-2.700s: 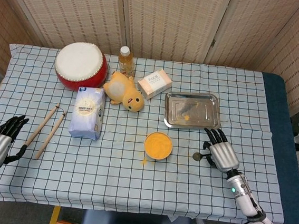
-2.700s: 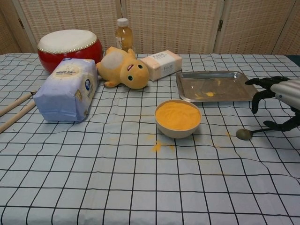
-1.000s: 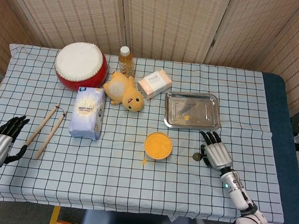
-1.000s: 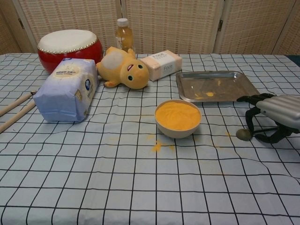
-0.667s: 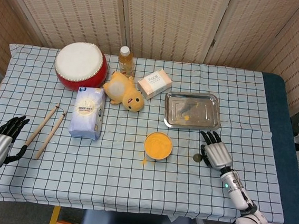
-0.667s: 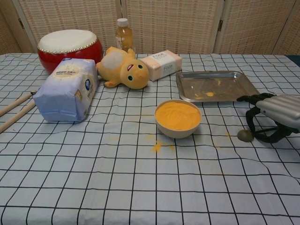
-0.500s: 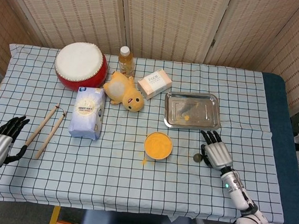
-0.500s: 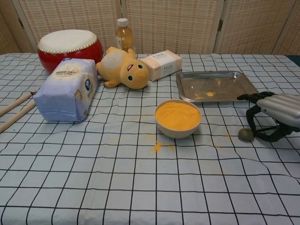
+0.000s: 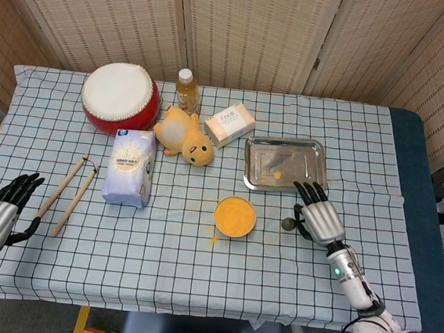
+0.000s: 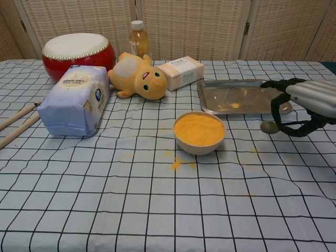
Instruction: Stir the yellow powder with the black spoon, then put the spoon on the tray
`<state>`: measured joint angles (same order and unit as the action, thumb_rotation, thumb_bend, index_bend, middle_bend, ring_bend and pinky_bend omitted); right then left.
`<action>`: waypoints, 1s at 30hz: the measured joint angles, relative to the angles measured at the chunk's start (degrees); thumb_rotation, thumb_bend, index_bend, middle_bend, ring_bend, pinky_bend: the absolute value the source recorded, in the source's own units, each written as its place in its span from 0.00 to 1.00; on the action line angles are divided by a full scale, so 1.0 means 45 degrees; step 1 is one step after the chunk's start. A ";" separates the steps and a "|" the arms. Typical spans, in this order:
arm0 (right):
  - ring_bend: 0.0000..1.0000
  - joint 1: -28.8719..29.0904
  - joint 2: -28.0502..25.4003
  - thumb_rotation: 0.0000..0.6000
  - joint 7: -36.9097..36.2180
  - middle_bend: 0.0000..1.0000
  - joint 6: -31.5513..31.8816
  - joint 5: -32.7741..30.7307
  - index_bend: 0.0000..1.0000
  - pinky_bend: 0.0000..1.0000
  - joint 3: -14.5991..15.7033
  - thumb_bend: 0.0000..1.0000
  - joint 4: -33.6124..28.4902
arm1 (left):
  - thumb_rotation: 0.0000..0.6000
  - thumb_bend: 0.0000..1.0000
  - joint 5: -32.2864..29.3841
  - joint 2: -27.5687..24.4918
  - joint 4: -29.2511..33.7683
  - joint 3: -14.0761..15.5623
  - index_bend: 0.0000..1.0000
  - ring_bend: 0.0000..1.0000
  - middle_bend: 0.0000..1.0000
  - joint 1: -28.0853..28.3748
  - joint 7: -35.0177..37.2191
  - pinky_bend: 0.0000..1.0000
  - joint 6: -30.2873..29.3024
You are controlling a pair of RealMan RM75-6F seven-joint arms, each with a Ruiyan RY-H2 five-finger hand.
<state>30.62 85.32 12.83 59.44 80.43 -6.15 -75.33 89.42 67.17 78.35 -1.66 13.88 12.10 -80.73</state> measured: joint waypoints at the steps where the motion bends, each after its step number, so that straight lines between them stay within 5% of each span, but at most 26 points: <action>1: 0.00 0.0083 -0.0064 1.00 0.0148 0.00 0.0008 -0.0007 0.57 0.00 -0.0084 0.33 -0.0230 | 1.00 0.45 0.0015 -0.0013 0.0008 0.0002 0.00 0.00 0.00 -0.0007 0.0022 0.19 -0.0023; 15: 0.00 0.2401 0.1224 1.00 0.2379 0.00 -0.1821 -0.1369 0.57 0.00 -0.1188 0.33 -0.0693 | 1.00 0.45 0.0491 -0.0246 0.0121 0.0128 0.00 0.00 0.00 -0.0163 0.0470 0.19 -0.0583; 30: 0.00 0.3247 0.2310 1.00 0.3224 0.00 -0.2168 -0.2236 0.43 0.00 -0.1116 0.33 -0.0059 | 1.00 0.45 0.0755 -0.0383 0.0090 0.0226 0.00 0.00 0.00 -0.0280 0.0861 0.19 -0.0915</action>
<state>45.24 95.71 27.34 49.69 70.37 -11.17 -75.59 92.82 65.45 78.75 -0.65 12.62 15.98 -84.85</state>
